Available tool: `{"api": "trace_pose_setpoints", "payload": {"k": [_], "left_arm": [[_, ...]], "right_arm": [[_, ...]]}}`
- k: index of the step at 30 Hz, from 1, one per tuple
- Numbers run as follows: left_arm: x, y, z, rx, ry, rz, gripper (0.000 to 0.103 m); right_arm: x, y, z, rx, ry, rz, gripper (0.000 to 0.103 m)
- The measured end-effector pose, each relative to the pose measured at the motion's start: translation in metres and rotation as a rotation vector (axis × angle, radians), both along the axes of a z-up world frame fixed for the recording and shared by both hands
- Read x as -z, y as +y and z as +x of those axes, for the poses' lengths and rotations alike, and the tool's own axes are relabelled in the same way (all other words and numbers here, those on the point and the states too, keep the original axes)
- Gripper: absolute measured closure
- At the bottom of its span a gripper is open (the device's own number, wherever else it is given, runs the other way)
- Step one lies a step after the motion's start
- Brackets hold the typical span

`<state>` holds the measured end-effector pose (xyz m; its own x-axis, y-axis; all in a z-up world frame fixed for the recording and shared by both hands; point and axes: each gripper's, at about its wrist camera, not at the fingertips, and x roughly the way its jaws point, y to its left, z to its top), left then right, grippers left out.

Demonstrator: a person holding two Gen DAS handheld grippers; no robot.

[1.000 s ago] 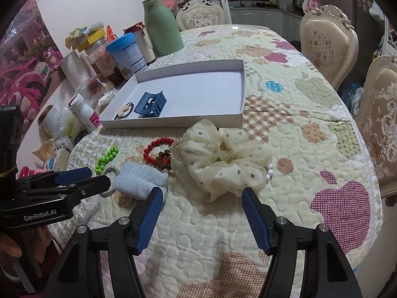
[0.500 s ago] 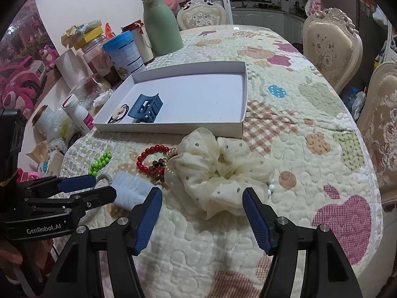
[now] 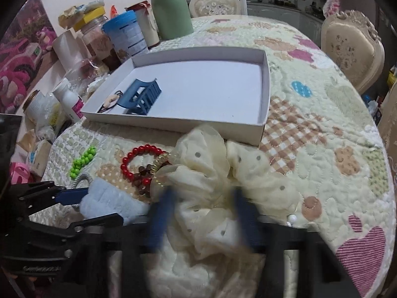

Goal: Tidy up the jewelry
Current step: 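Grasp the light blue fuzzy clip with the left tool while the right tool grasps the cream scrunchie, then carry both items into the tray and open both tools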

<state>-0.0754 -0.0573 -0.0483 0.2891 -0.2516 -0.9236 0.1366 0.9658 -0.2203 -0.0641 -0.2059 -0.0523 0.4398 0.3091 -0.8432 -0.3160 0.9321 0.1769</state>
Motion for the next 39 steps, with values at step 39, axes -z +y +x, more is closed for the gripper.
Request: {"api": "trace_pose_setpoints", "payload": {"k": [39], "left_arm": [[-0.057,0.122,0.177,-0.211,-0.166,0.002,0.077]], "right_arm": [[-0.054,0.041,0.141,0.006,-0.122,-0.017,0.092]]}}
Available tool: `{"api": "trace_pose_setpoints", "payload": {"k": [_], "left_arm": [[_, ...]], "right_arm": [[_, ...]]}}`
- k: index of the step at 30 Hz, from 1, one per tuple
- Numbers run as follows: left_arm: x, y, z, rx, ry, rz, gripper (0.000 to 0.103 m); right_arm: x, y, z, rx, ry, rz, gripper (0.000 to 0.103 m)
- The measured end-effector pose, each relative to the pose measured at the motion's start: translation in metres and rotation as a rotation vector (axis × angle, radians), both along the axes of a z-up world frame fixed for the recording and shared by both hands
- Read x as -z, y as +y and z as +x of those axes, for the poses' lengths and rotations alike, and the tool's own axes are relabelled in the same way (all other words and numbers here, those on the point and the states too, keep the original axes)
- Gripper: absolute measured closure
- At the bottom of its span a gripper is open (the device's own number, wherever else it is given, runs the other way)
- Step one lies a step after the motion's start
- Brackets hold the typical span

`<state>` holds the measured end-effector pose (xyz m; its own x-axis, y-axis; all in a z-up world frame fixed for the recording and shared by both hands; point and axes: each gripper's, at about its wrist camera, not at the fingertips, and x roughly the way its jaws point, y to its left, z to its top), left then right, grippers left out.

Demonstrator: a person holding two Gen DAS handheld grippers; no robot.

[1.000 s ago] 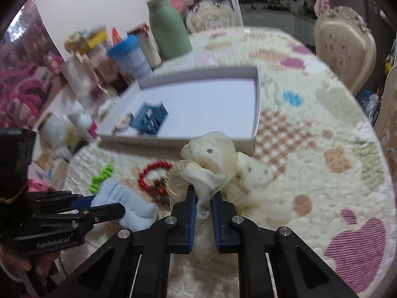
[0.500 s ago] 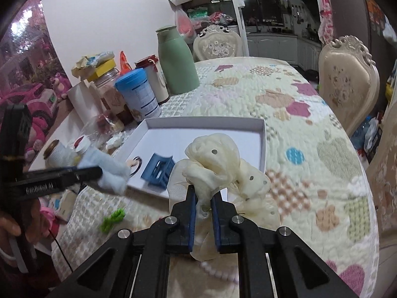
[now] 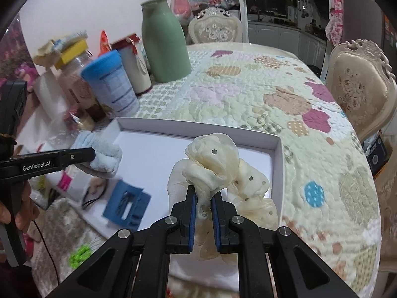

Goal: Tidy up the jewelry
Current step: 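Carry both items into the tray and open both tools, then withdraw both tools from the tray toward the bracelets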

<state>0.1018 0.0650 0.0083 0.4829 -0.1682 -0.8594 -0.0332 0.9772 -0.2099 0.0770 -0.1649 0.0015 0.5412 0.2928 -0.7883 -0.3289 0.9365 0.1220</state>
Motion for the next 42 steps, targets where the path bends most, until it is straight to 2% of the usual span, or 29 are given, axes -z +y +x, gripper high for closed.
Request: {"api": "trace_pose_setpoints", "payload": {"k": [5,17,18,19,21,24,29,37,42], "left_arm": [[0.015,0.000,0.024,-0.022,0.019,0.015,0.077],[0.044,0.004,0.054,-0.059,0.059,0.064,0.076],[0.044,0.003,0.054,-0.061,0.060,0.063,0.075],[0.044,0.004,0.054,-0.062,0.057,0.064,0.072],[0.045,0.004,0.053,-0.067,0.055,0.065,0.060],[0.042,0.003,0.049,-0.081,0.049,0.078,0.048],[0.030,0.002,0.035,-0.088,0.039,0.063,0.046],[-0.001,-0.008,-0.014,-0.082,-0.025,0.097,0.046],[-0.015,-0.016,-0.048,-0.068,-0.064,0.123,0.046]], "right_arm": [[0.019,0.007,0.032,0.004,0.026,-0.052,0.092],[0.054,0.018,0.071,-0.026,0.109,-0.047,0.091],[0.056,0.019,0.072,-0.031,0.122,-0.043,0.087],[0.056,0.018,0.072,-0.031,0.124,-0.036,0.074],[0.052,0.015,0.068,-0.030,0.118,0.003,0.058],[0.043,0.012,0.062,-0.026,0.111,0.037,0.058],[0.023,0.001,0.042,-0.009,0.085,0.094,0.058],[-0.005,-0.009,-0.007,0.005,0.040,0.116,0.058],[-0.010,-0.017,-0.038,0.023,0.038,0.147,0.058]]}}
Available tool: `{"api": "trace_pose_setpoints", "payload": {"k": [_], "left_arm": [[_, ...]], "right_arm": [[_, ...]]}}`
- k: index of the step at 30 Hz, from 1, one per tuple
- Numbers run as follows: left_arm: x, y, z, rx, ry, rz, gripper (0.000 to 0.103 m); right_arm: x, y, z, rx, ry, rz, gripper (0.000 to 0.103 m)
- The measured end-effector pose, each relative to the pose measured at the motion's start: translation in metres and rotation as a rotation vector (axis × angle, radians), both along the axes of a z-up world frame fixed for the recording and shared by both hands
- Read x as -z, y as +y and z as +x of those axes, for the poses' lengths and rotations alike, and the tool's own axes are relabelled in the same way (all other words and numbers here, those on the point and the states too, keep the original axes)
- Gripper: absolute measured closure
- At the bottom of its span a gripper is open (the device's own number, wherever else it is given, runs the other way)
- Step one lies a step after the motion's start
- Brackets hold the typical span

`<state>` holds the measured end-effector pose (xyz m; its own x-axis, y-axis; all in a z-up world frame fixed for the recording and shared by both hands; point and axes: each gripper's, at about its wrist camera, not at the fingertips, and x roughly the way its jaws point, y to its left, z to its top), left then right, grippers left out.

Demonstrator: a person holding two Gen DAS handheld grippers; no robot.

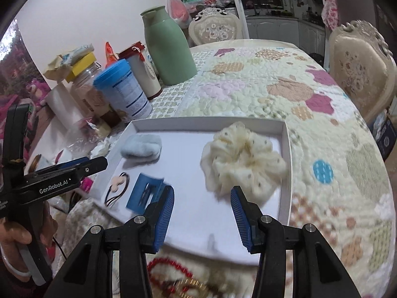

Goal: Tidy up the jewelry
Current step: 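Withdraw both tools from the tray toward the bracelets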

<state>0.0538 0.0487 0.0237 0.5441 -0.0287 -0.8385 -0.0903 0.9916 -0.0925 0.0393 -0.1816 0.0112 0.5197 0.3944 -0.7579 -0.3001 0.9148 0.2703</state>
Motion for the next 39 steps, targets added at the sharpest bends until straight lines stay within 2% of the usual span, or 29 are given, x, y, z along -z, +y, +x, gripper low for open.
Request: {"api": "trace_pose_setpoints", "payload": {"k": [11,22,28,31,39], "left_arm": [[-0.013,-0.017,-0.066,0.014,-0.017,0.014,0.046],[-0.020,-0.027,-0.131,0.004,-0.020,0.035,0.046],[-0.018,-0.014,-0.156,-0.027,0.004,-0.013,0.046],[-0.014,-0.002,-0.166,-0.052,0.030,-0.063,0.046],[0.006,0.004,-0.189,-0.072,0.080,-0.067,0.046]], "right_arm": [[-0.005,-0.026,-0.070,0.003,-0.010,-0.013,0.058],[-0.007,-0.037,-0.122,-0.018,-0.014,-0.036,0.058],[-0.002,-0.033,-0.144,-0.048,-0.001,-0.041,0.058],[0.003,-0.031,-0.155,-0.065,0.003,-0.050,0.058],[0.019,-0.036,-0.167,-0.065,0.034,-0.052,0.058]]}}
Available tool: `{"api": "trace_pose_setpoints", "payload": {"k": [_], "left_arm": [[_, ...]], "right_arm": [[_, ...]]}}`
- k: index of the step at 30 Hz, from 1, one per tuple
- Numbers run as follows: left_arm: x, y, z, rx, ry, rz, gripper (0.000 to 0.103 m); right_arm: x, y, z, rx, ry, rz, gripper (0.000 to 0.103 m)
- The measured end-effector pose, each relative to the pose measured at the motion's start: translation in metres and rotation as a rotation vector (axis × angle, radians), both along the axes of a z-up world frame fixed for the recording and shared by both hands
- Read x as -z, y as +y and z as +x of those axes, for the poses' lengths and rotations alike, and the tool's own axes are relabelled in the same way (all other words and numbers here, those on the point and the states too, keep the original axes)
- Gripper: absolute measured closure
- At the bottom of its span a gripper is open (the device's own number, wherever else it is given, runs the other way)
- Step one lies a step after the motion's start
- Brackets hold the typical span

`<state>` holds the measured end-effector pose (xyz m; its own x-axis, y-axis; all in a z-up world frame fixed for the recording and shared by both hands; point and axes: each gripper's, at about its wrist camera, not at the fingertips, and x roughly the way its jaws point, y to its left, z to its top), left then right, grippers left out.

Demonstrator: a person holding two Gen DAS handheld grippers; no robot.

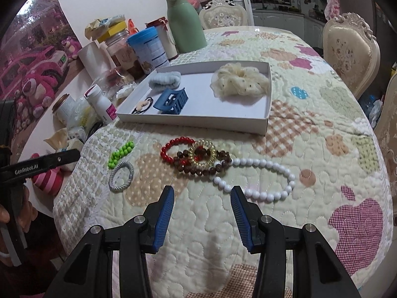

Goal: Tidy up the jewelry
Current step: 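Withdraw both tools from the tray toward the bracelets, then grasp the grey braided bangle with the left tool while the right tool grasps the gold spiral hair tie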

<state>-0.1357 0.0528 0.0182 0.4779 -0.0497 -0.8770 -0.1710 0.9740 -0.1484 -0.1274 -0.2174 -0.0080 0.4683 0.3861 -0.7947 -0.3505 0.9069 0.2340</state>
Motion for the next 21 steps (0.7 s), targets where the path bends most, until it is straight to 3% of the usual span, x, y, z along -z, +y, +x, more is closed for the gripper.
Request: {"api": "trace_pose_setpoints", "payload": {"k": [21], "left_arm": [[0.061,-0.003,0.008,0.022,0.126,-0.057,0.046]], "right_arm": [[0.013,0.017,0.039,-0.035,-0.024,-0.055,0.058]]}}
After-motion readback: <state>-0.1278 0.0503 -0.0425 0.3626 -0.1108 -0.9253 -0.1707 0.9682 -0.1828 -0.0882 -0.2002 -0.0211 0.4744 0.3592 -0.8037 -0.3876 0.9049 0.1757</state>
